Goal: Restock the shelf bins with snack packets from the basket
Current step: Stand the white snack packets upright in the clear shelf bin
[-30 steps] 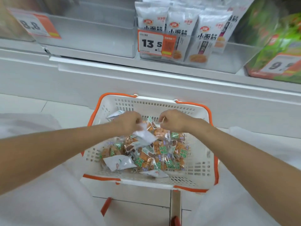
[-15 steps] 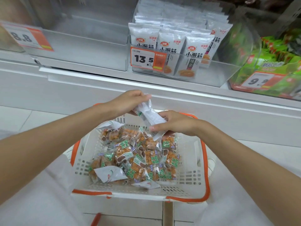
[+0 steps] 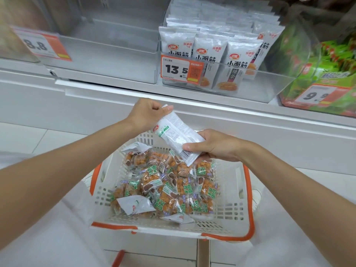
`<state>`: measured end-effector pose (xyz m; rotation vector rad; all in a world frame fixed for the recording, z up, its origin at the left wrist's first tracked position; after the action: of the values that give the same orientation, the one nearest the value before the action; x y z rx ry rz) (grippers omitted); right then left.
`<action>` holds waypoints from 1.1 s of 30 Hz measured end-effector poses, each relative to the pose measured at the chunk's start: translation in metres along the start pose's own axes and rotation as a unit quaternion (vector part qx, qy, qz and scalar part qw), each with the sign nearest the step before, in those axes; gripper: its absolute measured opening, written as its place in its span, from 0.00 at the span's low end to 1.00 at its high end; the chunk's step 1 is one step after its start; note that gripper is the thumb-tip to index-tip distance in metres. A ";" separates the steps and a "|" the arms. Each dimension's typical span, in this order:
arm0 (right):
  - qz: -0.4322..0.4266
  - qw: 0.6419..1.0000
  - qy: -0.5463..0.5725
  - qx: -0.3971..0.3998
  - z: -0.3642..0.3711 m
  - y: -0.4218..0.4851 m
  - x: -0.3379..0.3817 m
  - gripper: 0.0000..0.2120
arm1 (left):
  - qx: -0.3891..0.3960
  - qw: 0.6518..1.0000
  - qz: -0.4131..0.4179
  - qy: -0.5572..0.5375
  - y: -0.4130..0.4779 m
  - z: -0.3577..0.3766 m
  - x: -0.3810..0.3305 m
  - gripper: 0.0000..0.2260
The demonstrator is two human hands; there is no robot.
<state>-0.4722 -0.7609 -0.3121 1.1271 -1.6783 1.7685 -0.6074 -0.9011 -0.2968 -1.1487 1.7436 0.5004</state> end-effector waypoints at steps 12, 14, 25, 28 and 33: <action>-0.054 0.971 -0.084 -0.219 0.008 0.015 -0.001 0.23 | 0.074 0.934 -0.226 -0.267 -0.019 0.028 0.002 0.20; -0.028 0.988 0.064 -0.137 0.004 0.018 0.000 0.15 | 0.082 0.975 -0.148 -0.143 -0.011 0.023 -0.003 0.24; -0.058 0.997 0.014 -0.043 -0.003 0.011 0.002 0.12 | 0.096 0.975 -0.083 -0.182 -0.006 0.030 -0.006 0.14; -0.057 0.997 0.006 -0.056 -0.011 0.004 0.002 0.11 | 0.112 0.982 -0.018 -0.149 -0.007 0.030 -0.023 0.11; -0.113 0.978 -0.030 -0.172 -0.057 -0.023 0.022 0.11 | 0.130 0.982 0.078 -0.111 0.001 0.035 -0.078 0.09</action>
<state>-0.4809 -0.7066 -0.2760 1.1651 -1.7294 1.2586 -0.5826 -0.8376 -0.2449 -0.7467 1.6540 0.4603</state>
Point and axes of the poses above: each hand's wrist, its own y-axis towards the middle knuckle, its own z-axis out of the palm, x = y × z, the point moved 5 cm from there along y, towards the middle knuckle, and after that the axes turned 1 degree about z, right-handed, at the moved point
